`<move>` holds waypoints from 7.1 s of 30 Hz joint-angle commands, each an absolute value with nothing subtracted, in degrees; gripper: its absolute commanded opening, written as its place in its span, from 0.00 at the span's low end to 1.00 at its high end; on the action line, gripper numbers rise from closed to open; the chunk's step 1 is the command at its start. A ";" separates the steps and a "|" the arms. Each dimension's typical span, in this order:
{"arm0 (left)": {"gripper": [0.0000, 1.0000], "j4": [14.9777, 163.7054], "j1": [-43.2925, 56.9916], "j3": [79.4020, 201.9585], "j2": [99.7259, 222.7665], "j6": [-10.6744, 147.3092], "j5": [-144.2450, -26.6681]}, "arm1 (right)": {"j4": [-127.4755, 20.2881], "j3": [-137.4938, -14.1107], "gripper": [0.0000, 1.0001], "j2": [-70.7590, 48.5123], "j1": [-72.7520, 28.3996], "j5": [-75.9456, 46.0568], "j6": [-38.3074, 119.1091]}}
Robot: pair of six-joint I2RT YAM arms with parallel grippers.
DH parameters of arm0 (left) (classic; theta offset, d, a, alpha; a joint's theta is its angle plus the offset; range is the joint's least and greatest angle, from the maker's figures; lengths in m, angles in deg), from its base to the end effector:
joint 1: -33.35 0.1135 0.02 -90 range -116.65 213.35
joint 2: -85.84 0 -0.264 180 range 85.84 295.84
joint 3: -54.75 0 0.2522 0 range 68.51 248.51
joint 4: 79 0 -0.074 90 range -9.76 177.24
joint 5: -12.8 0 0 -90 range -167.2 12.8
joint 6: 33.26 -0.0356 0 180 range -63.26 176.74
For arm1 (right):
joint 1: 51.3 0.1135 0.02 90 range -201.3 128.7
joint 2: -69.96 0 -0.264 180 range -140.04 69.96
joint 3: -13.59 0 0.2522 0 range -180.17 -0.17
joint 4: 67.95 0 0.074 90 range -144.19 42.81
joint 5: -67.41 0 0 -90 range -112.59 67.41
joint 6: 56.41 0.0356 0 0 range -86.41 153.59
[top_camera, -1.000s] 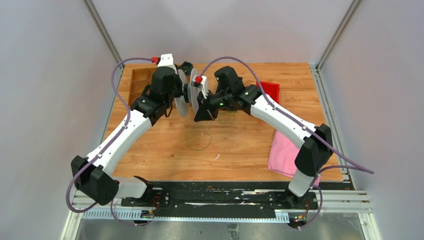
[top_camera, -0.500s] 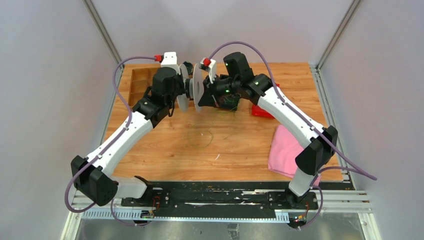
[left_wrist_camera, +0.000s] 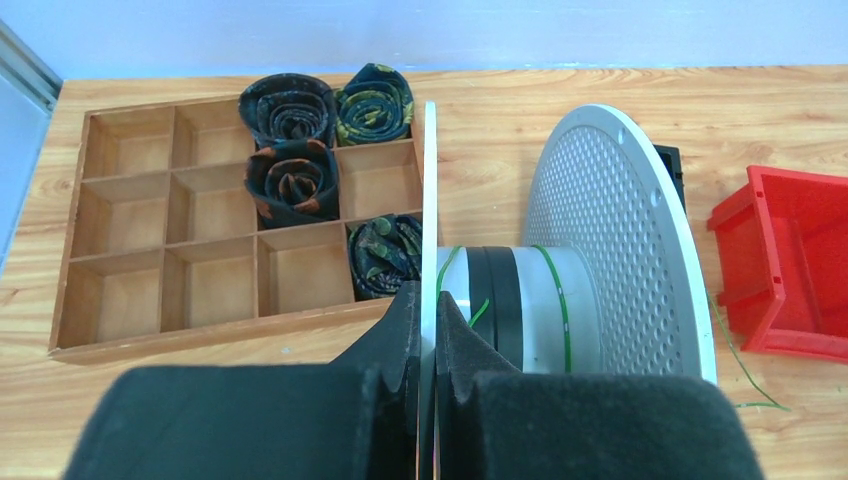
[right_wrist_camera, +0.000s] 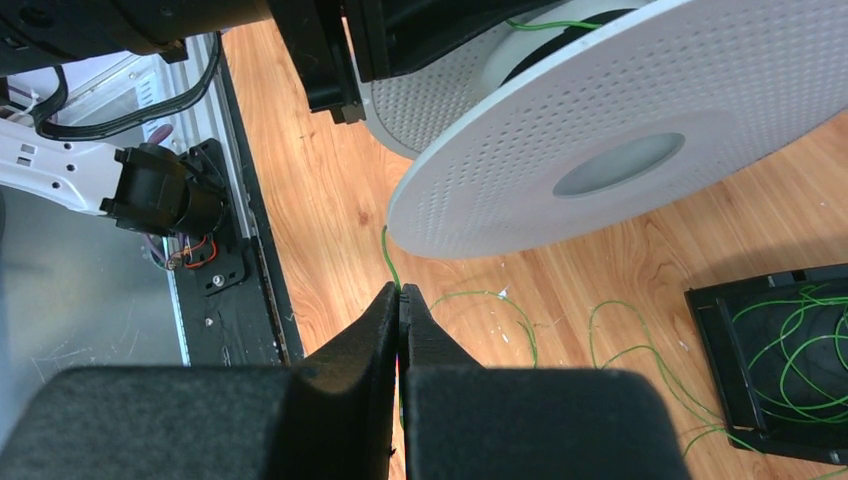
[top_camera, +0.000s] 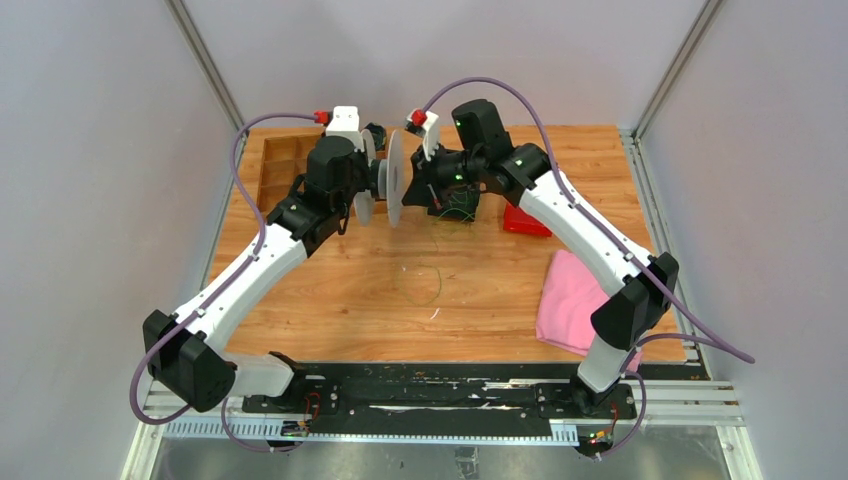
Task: Wrap the cables
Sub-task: Wrap the cable around the cable reel.
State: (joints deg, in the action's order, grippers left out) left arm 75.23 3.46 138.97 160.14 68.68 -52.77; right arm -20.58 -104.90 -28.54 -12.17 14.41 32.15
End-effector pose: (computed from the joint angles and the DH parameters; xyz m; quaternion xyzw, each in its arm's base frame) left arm 0.2669 -0.1364 0.3820 -0.0043 0.7901 -0.0527 0.6107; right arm 0.2867 0.2608 0.4137 -0.4356 0.7028 0.4157 0.3788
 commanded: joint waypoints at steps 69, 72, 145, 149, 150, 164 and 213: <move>0.00 70.32 9.86 144.73 156.07 77.09 -63.78 | -59.35 -75.23 0.42 -43.13 -20.28 29.49 44.57; 0.00 70.51 10.21 144.66 156.07 77.09 -63.56 | -60.24 -74.09 0.42 -42.48 -20.33 29.68 43.80; 0.00 68.88 16.65 151.43 154.58 81.91 -71.94 | -64.83 -65.84 0.17 -37.82 -19.75 17.69 48.61; 0.00 68.44 17.49 150.80 154.68 82.24 -68.14 | -61.97 -65.16 0.01 -34.81 -19.46 18.19 44.90; 0.00 68.43 17.63 150.74 154.78 82.11 -67.14 | -60.81 -64.98 0.01 -33.90 -19.30 18.12 43.41; 0.00 70.03 19.32 149.48 156.82 81.41 -59.05 | -42.35 -64.00 0.01 -21.66 -17.51 22.31 24.30; 0.00 74.85 13.14 146.12 162.88 75.67 -50.64 | -16.84 -94.72 0.01 -15.39 -3.52 19.04 15.00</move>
State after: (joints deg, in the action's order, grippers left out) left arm 67.45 14.98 147.08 163.90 78.56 -54.87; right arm -17.66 -90.58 -14.14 -4.65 18.17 11.81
